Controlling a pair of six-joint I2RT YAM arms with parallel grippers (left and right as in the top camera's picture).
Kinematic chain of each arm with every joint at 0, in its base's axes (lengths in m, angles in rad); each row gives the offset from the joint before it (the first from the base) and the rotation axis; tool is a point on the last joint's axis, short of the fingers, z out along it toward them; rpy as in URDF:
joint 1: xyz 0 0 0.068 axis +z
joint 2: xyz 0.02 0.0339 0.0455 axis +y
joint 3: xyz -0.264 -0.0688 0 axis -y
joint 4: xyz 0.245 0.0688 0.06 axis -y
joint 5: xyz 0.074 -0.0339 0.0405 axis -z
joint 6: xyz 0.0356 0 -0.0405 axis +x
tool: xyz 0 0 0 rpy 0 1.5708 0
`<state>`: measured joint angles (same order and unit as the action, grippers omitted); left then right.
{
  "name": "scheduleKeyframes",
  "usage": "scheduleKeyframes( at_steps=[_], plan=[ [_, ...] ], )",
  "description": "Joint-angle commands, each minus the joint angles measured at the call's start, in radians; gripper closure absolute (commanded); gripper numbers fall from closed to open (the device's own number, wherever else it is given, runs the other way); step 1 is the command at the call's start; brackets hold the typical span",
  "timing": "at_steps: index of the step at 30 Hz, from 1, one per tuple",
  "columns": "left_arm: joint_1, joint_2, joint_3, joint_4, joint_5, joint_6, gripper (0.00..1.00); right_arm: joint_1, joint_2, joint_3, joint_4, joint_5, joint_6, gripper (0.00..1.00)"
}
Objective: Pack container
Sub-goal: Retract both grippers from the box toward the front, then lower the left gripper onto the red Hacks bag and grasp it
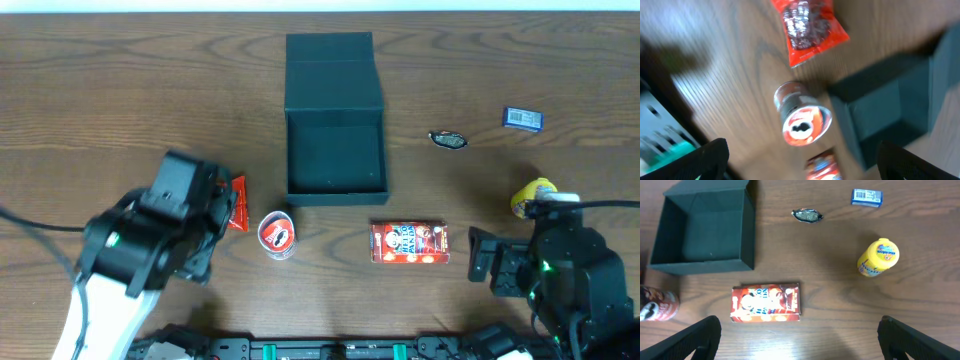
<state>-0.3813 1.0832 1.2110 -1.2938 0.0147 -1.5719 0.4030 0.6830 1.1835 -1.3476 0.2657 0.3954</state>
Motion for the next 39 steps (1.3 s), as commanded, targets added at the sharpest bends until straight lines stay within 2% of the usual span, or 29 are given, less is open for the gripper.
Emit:
scheduleKeyframes(
  at_steps=[1, 9, 13, 18, 21, 39],
  plan=[
    [0.005, 0.094, -0.013, 0.042, -0.025, -0.286, 0.05, 0.008, 0.005, -0.003, 0.002, 0.015, 0.095, 0.01],
    [0.114, 0.325, -0.013, 0.127, 0.044, -0.286, 0.05, 0.008, 0.005, -0.003, 0.001, 0.015, 0.158, 0.01],
    [0.186, 0.396, -0.013, 0.148, 0.057, -0.163, 0.05, 0.008, 0.005, -0.003, -0.004, 0.015, 0.158, 0.01],
    [0.253, 0.461, -0.013, 0.159, 0.049, -0.066, 0.05, 0.008, 0.005, -0.021, -0.004, 0.015, 0.158, 0.01],
    [0.259, 0.504, -0.013, 0.195, 0.037, -0.016, 0.05, 0.008, 0.005, -0.039, 0.005, 0.015, 0.158, 0.01],
    [0.258, 0.739, -0.014, 0.269, 0.039, 0.032, 0.05, 0.008, 0.005, -0.072, 0.021, 0.015, 0.188, 0.01]
  ],
)
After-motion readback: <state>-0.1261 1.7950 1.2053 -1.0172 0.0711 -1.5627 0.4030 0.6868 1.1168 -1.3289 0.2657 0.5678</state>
